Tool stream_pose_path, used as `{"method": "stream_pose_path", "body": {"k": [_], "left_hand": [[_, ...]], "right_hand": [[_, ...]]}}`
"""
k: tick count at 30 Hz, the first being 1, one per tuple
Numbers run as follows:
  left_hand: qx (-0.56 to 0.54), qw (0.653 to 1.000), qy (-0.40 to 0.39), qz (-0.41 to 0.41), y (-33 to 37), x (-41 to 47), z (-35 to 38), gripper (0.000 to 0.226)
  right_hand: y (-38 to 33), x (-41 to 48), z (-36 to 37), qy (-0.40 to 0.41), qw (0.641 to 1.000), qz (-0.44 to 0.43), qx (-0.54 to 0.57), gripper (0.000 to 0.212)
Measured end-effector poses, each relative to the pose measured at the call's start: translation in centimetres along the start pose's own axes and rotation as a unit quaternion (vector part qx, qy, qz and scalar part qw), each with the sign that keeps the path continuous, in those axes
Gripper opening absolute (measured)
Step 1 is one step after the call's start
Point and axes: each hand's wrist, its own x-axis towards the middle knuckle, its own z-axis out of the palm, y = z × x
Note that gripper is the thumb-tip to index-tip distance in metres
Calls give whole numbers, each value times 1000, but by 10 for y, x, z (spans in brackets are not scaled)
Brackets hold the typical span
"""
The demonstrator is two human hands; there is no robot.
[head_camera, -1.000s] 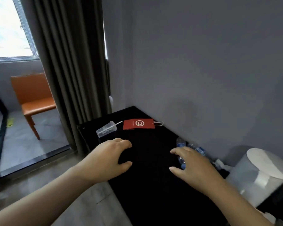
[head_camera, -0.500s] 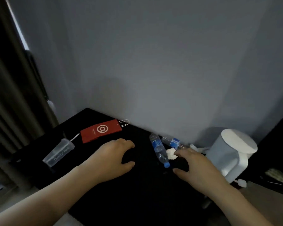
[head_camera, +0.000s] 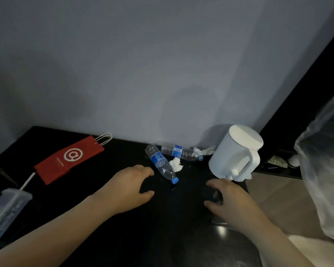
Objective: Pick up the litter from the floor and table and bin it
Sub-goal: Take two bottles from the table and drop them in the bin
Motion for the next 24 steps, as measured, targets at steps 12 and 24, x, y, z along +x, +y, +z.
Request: {"method": "stream_pose_path", "body": {"k": [12, 24], "left_hand": [[8, 999, -47, -20, -11, 99, 24, 57], [-45, 991, -118, -37, -48, 177, 85, 62]], "right_hand": [[55, 86, 8, -44, 998, 12, 45, 57], [95, 170, 45, -100, 994, 16, 37, 55]]}}
